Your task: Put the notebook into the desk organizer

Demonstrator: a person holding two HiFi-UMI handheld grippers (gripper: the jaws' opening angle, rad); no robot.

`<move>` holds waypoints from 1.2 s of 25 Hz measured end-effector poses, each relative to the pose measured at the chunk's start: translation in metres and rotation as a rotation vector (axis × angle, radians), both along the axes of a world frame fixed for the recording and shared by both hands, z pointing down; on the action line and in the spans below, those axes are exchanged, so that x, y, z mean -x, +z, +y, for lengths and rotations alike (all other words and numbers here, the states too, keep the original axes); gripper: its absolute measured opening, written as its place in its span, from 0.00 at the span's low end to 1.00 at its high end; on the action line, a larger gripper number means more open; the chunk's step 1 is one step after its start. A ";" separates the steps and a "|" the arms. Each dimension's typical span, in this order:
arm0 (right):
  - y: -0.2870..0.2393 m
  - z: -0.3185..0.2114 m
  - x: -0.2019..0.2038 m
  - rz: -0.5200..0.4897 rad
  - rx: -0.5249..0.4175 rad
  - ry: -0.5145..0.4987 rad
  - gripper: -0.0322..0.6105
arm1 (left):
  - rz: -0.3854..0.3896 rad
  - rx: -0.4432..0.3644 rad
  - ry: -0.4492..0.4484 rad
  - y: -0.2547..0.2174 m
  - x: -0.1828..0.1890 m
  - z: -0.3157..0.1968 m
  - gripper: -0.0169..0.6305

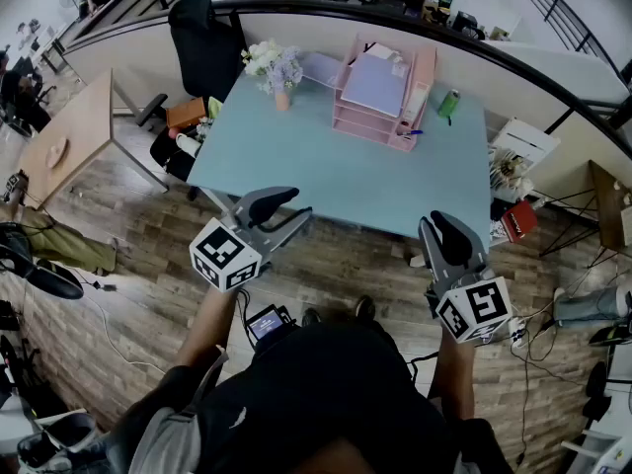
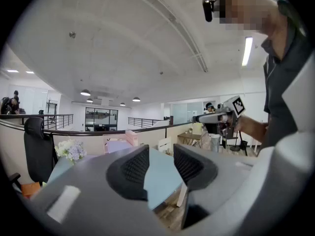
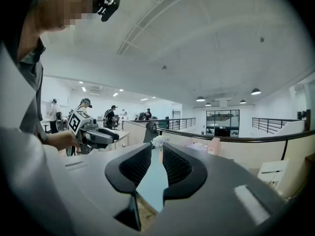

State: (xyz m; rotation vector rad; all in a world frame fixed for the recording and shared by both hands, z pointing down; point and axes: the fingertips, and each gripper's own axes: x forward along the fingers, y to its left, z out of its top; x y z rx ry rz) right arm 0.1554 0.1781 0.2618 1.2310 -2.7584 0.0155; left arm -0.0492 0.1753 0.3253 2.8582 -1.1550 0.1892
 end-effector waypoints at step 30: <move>0.007 -0.047 0.037 -0.044 0.044 -0.105 0.28 | 0.011 0.027 -0.075 0.008 0.026 -0.020 0.35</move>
